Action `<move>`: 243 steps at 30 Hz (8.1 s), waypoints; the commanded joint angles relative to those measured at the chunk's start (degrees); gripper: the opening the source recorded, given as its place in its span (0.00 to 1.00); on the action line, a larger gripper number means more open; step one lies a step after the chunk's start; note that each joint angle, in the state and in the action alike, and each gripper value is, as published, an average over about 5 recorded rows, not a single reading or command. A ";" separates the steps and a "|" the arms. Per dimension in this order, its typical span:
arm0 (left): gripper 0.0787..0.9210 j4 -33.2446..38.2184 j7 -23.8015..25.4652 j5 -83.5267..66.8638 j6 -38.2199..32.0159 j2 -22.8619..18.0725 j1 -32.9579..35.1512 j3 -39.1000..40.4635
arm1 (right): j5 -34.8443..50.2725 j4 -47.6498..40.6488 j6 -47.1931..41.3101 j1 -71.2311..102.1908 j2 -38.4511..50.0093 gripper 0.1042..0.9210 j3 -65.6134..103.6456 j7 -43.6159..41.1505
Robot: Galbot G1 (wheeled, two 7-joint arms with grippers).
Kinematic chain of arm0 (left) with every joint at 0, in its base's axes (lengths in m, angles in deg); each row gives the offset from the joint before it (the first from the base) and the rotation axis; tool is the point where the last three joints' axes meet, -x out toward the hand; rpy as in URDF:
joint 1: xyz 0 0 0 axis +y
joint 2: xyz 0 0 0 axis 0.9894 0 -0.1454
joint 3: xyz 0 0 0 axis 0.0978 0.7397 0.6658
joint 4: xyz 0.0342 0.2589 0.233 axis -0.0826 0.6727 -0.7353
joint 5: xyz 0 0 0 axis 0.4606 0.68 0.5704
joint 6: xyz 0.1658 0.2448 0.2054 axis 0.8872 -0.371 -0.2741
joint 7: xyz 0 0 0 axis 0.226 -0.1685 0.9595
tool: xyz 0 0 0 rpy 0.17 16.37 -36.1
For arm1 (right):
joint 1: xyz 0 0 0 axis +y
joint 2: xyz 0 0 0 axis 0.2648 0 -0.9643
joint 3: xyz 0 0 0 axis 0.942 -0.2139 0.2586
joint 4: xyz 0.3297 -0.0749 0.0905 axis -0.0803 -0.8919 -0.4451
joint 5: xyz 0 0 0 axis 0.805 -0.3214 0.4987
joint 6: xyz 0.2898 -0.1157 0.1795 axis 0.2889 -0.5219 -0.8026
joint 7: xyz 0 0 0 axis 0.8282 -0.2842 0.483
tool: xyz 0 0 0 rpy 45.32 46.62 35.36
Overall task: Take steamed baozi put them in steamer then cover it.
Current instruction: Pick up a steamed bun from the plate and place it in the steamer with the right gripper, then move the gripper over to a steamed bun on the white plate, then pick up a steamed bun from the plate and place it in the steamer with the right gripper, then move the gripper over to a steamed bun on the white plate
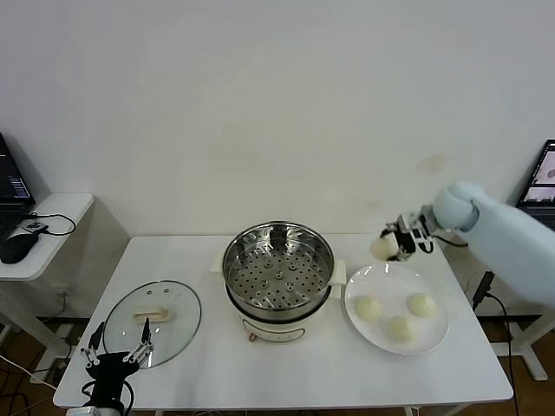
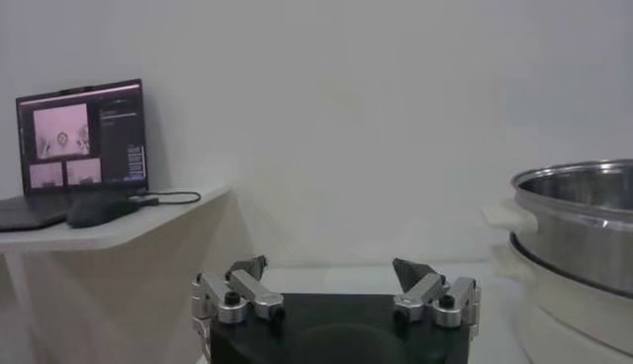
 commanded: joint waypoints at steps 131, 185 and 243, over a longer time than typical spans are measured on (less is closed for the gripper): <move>0.88 -1.68 0.59 0.12 0.34 2.33 -1.60 -2.48 | -5.60 6.26 -13.67 22.39 1.99 0.88 -1.61 6.64; 0.88 -0.05 0.54 -0.60 0.33 2.73 -3.10 -1.34 | 30.15 14.67 -28.83 -14.80 -15.18 0.63 -19.59 12.48; 0.88 -0.46 1.04 -1.23 -0.03 2.72 -3.38 -2.33 | 11.09 24.15 -16.98 -18.86 10.48 0.88 -21.19 -7.86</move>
